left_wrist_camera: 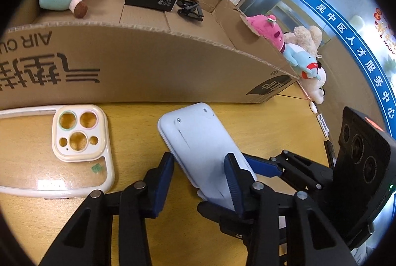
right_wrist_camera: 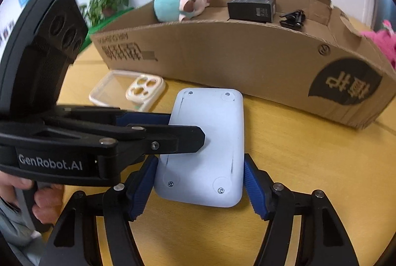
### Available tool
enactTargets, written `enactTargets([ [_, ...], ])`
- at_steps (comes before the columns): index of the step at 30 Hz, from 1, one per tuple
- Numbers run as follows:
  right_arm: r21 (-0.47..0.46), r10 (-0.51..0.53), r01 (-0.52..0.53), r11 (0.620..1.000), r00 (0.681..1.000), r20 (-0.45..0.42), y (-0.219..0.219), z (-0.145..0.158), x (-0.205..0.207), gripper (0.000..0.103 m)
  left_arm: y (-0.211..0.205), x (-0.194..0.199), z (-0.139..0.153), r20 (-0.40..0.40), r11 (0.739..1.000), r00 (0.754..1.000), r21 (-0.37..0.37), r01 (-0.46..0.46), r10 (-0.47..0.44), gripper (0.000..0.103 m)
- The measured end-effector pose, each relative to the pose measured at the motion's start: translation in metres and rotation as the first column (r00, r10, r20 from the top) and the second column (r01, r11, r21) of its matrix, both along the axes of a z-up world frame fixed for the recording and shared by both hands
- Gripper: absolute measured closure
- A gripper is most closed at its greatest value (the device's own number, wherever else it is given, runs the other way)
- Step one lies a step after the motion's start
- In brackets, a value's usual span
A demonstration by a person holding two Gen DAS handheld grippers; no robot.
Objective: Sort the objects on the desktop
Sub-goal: 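Move the left gripper to the white power bank and grasp its end, then lift the power bank with the left gripper and carry it into the box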
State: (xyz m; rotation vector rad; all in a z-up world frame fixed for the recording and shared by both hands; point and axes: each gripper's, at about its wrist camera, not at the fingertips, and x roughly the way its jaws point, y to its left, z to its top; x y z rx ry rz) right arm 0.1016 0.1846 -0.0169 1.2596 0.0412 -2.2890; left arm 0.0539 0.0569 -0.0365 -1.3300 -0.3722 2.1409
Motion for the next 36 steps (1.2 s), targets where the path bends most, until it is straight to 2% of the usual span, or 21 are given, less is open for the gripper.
enactTargets([
  [1,-0.005,-0.002,0.002,1.000,1.000,-0.002,-0.001,0.001,0.000,0.038,0.000,0.000,0.001,0.006,1.000,1.000,0.026,0.007,-0.007,0.069],
  [6,-0.034,-0.021,0.019,0.999,0.999,-0.035,-0.001,0.015,0.004,0.038,0.001,0.006,0.021,-0.047,0.999,0.999,0.038,0.012,-0.010,0.069],
  [9,-0.054,-0.035,0.031,0.998,0.997,-0.064,0.002,0.031,0.006,0.038,-0.001,0.008,0.036,-0.072,0.997,0.997,0.069,0.020,-0.015,0.070],
  [16,-0.085,-0.059,0.045,0.995,0.984,-0.169,0.002,0.078,0.005,0.038,0.000,0.003,0.088,-0.178,0.997,0.983,0.065,0.048,-0.035,0.070],
  [28,-0.126,-0.084,0.053,0.991,0.963,-0.255,0.008,0.135,-0.040,0.038,0.010,-0.057,0.147,-0.245,0.993,0.964,0.042,0.114,-0.100,0.071],
  [36,-0.147,-0.105,0.068,0.987,0.959,-0.264,0.019,0.161,-0.096,0.038,0.023,-0.109,0.166,-0.260,0.990,0.957,0.030,0.140,-0.127,0.071],
])
